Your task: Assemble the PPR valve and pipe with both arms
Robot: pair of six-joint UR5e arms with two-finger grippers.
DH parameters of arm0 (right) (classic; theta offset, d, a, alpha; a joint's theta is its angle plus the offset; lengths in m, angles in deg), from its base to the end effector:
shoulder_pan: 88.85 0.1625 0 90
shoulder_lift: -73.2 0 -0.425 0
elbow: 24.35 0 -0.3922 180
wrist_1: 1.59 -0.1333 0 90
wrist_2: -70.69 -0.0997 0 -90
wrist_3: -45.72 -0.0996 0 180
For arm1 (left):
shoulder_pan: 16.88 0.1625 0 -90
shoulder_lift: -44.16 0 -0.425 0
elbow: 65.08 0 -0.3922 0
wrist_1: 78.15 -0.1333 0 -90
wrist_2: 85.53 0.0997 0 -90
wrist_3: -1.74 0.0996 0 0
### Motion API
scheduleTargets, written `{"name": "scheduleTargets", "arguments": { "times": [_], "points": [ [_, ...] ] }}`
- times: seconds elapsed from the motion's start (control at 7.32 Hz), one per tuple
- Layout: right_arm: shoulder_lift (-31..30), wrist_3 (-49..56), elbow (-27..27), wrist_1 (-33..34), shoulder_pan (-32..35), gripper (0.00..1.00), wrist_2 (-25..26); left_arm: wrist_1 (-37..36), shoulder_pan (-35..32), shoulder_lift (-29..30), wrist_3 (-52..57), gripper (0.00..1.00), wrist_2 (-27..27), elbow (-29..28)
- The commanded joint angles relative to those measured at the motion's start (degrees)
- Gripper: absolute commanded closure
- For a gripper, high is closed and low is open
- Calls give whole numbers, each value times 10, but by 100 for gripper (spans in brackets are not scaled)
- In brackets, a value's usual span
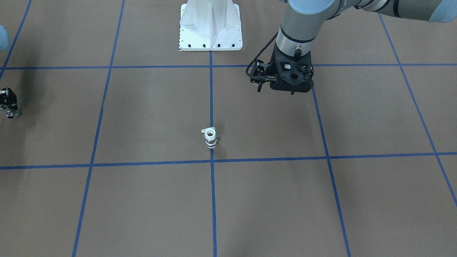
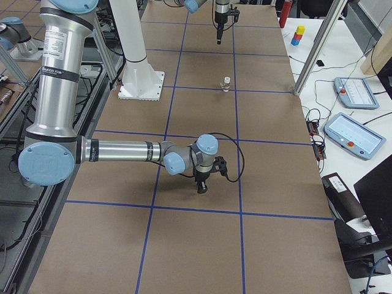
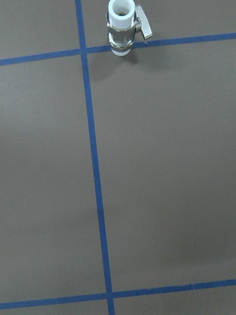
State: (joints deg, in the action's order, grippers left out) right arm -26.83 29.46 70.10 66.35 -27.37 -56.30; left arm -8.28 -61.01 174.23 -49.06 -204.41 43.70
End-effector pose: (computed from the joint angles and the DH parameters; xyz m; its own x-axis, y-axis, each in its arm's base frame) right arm -0.1430 -0.4168 0.6671 0.7237 -0.2742 0.6333 0.2659 0.9576 0.1108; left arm 0.3777 -0.4851 0.1578 0.6823 0.1092 -0.7229 -0.0495 0.9934 0.1033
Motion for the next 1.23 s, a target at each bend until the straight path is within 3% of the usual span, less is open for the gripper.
{"name": "scheduleTargets", "arguments": {
  "times": [0.0, 0.68, 0.82, 1.09],
  "points": [
    [0, 4, 2, -1, 0, 39, -5, 0, 0, 0, 0, 0, 0, -2],
    [1, 4, 4, -1, 0, 50, -4, 0, 2, 1, -4, 0, -1, -3],
    [3, 8, 4, -1, 0, 57, -4, 0, 3, 1, -6, 0, 0, -3],
    [3, 20, 6, -2, 0, 100, -5, 0, 3, -1, -7, 0, 0, -3]
  ]
}}
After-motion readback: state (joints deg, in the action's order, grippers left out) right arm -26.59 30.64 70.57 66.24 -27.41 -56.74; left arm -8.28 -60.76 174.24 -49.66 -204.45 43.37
